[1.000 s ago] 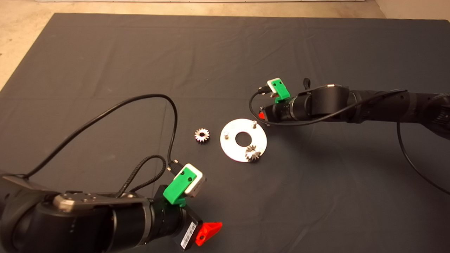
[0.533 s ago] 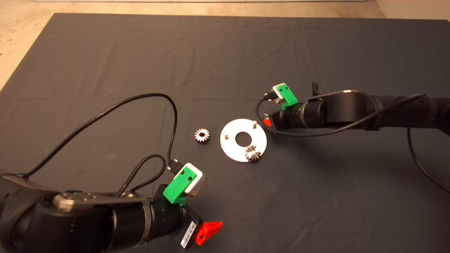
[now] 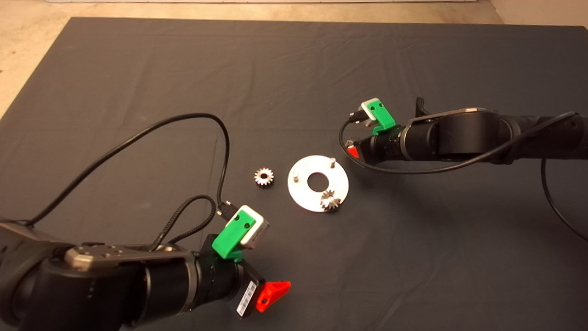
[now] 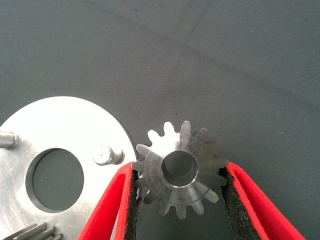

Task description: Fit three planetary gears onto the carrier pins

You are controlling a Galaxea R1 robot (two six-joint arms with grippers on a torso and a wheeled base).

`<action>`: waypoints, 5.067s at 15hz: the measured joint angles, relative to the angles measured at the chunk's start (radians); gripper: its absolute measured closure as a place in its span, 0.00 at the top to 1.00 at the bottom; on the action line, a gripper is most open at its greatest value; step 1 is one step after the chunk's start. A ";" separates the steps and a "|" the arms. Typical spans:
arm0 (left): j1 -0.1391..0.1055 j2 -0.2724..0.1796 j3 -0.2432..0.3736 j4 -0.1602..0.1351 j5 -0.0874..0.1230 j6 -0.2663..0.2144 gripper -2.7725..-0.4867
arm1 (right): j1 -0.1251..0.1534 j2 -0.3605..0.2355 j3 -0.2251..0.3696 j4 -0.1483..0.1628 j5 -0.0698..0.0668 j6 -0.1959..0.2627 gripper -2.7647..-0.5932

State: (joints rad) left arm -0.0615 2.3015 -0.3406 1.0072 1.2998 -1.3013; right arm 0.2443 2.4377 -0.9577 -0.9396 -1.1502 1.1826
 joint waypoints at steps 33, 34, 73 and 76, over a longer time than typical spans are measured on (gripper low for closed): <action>-0.003 0.000 0.000 0.000 0.000 -0.003 0.94 | 0.024 0.081 0.001 0.100 -0.001 0.004 0.19; -0.003 0.000 0.000 0.000 0.000 -0.003 0.94 | 0.024 0.081 0.001 0.100 -0.003 0.003 0.19; -0.003 0.000 0.000 0.000 0.000 -0.008 0.94 | 0.002 0.111 -0.010 0.103 -0.077 -0.034 0.19; -0.003 0.000 0.000 0.000 0.000 -0.008 0.94 | 0.002 0.114 -0.012 0.103 -0.076 -0.057 0.19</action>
State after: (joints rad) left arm -0.0649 2.3011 -0.3406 1.0077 1.2998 -1.3094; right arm 0.2464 2.5521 -0.9694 -0.8364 -1.2264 1.1255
